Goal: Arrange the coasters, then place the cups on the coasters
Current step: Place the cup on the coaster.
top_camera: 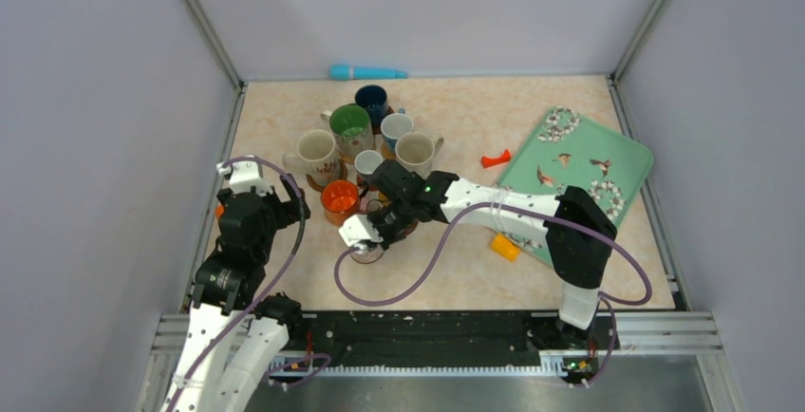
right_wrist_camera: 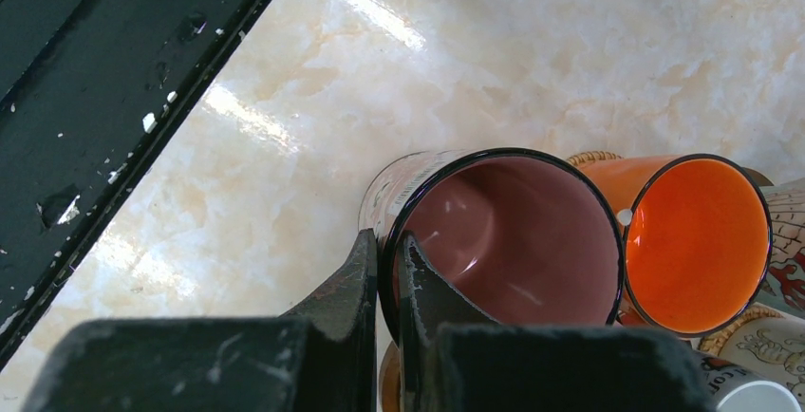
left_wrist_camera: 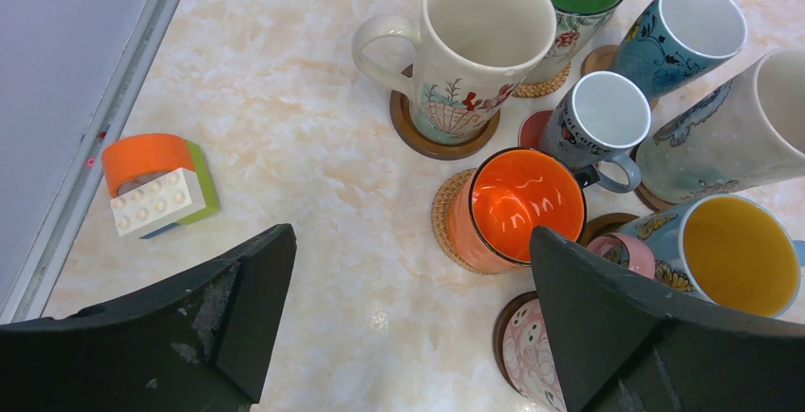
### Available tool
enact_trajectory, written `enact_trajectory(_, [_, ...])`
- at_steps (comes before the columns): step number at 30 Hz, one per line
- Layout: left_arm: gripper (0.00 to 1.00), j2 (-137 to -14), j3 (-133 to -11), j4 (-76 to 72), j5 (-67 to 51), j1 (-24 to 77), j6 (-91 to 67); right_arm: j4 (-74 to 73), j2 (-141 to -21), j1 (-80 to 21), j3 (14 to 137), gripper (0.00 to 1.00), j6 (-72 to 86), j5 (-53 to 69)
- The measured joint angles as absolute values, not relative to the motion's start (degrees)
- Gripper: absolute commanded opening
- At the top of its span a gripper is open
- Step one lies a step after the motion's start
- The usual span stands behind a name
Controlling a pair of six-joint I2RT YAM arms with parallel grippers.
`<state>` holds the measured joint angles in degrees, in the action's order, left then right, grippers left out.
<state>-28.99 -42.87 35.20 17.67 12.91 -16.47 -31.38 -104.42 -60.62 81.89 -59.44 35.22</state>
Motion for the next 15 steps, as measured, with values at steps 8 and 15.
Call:
enact_trajectory(8, [0.99,-28.99,-42.87,35.20,17.67,12.91,-16.47,-31.35,-104.44,-60.58,81.89,0.01,-59.44,35.24])
enact_trajectory(15, [0.99,-28.99,-42.87,35.20,17.67,12.91,-16.47,-31.33,-104.44,-60.58,81.91,0.12,-59.44,35.22])
